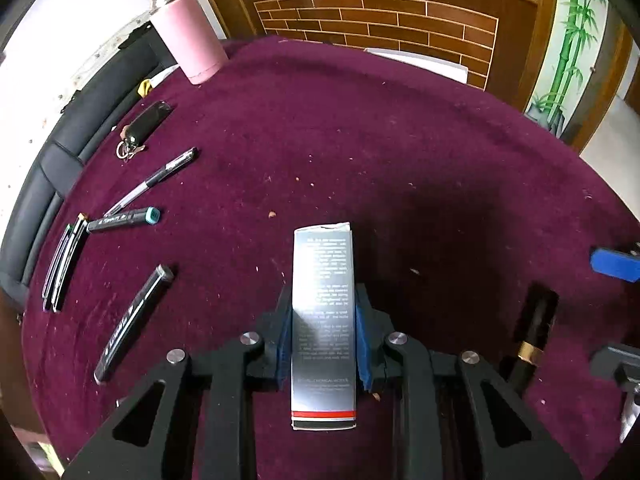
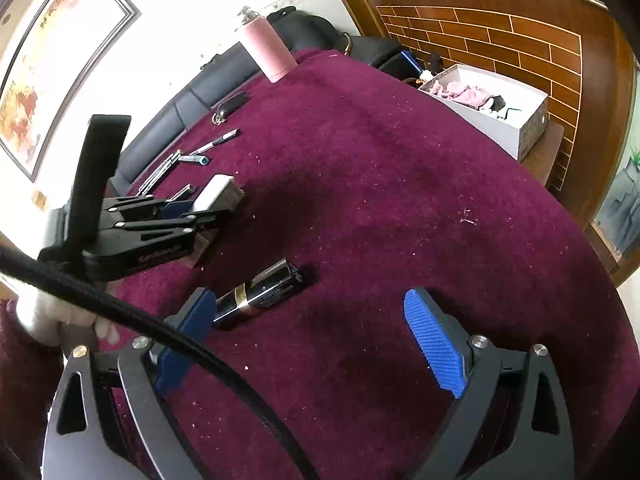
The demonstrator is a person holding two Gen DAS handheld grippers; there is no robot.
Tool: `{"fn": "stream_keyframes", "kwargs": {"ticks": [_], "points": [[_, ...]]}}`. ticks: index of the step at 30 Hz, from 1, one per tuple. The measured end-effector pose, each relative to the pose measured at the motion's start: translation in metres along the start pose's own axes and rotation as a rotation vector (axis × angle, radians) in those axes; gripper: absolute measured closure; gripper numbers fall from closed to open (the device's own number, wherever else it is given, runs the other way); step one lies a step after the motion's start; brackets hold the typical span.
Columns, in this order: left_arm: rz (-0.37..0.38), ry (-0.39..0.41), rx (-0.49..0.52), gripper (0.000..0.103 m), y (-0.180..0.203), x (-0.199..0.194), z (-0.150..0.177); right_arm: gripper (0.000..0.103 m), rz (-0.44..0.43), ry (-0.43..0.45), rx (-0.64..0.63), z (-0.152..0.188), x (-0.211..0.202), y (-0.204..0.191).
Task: Organize objects
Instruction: 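Grasp the white box with red end with the left gripper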
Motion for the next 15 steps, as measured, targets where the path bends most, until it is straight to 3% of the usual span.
{"fn": "stream_keyframes", "kwargs": {"ticks": [6, 15], "points": [[0.084, 0.106, -0.168, 0.081, -0.006, -0.057, 0.02, 0.006, 0.022, 0.007, -0.004, -0.001, 0.002, 0.001], [0.135, 0.224, -0.438, 0.081, -0.038, -0.14, 0.112, 0.007, 0.097, -0.031, -0.061, 0.007, 0.001, -0.009]]}}
Point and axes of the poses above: each gripper's, at about its wrist camera, not at the fingertips, and x roughly the way its jaws point, y to its right, z to its underside, the point moved 10 cm from there along x, roughly the way its jaws point, and after that the axes turned 8 degrees about -z, right-handed, at the moved point
